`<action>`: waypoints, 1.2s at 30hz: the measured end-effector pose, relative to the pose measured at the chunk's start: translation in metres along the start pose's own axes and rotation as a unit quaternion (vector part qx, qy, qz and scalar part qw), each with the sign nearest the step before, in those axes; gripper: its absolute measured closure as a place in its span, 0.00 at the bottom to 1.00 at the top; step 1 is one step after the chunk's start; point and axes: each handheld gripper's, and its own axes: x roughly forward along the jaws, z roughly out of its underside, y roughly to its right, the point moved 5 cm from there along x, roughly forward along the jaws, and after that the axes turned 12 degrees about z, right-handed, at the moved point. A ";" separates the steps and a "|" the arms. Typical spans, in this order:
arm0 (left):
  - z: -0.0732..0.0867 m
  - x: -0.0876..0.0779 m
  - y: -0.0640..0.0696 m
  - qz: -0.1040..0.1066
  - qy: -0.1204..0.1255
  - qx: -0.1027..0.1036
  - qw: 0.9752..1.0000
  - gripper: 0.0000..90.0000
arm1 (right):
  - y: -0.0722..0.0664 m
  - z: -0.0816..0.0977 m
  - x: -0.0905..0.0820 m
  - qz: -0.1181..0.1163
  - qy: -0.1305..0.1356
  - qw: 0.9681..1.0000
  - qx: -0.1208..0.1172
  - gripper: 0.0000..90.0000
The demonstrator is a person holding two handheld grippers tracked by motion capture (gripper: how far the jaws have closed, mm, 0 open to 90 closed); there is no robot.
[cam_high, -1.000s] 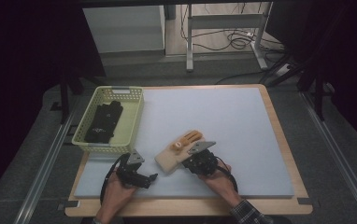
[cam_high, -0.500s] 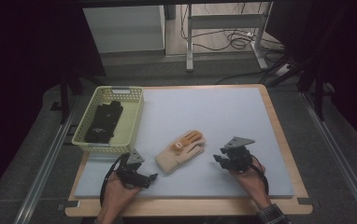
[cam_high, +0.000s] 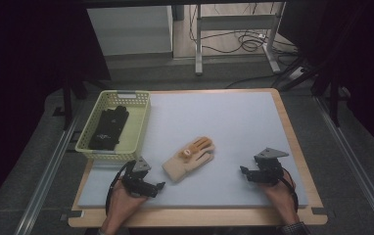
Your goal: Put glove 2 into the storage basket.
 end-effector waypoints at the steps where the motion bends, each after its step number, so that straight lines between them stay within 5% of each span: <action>1: 0.000 0.000 0.000 0.000 0.000 0.000 1.000 0.02 | 0.000 0.000 0.000 0.004 0.000 1.000 -0.001 0.27; 13: -0.003 -0.004 0.000 0.013 -0.010 -0.001 1.000 0.04 | 0.001 0.001 0.001 0.013 -0.003 1.000 0.006 0.23; 22: -0.038 -0.013 0.014 0.046 -0.006 0.019 0.999 0.00 | 0.001 0.001 0.001 0.014 -0.002 1.000 0.006 0.23; 27: -0.066 0.000 0.020 0.062 -0.017 0.027 0.998 0.00 | 0.001 0.001 0.001 0.014 -0.002 1.000 0.006 0.23; 36: -0.102 0.052 0.022 0.064 -0.067 0.046 0.995 0.00 | 0.001 0.001 0.001 0.014 -0.002 1.000 0.005 0.23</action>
